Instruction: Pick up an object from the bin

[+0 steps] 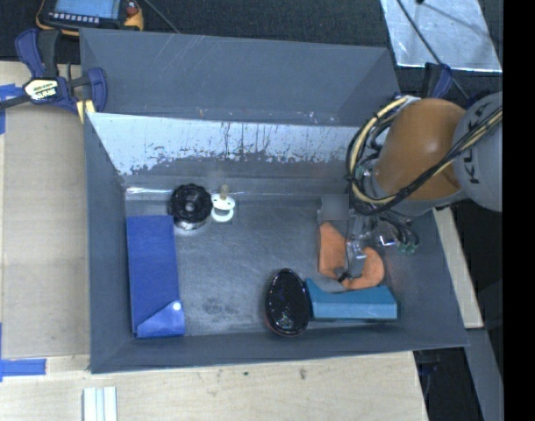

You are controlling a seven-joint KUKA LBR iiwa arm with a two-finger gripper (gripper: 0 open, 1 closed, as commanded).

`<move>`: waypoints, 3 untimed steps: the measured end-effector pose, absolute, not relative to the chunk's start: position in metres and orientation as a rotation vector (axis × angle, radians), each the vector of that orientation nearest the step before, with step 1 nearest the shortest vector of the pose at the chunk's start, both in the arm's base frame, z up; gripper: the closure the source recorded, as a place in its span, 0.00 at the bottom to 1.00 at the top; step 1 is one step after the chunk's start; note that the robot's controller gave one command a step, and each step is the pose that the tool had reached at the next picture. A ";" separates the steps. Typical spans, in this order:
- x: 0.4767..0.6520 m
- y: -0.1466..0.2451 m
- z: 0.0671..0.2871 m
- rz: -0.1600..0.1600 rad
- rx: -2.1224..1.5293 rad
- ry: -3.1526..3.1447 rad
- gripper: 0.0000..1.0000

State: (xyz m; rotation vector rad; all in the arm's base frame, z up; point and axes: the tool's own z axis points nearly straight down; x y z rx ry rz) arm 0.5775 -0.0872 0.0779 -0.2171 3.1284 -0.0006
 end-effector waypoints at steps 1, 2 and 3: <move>0.558 -0.098 0.088 -0.005 -0.200 3.136 0.00; 0.544 -0.113 0.121 0.001 -0.238 3.129 0.00; 0.573 -0.102 0.134 -0.004 -0.218 3.131 0.00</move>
Offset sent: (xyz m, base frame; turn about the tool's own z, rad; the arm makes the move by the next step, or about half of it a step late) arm -0.0387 -0.0326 0.0490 -0.0153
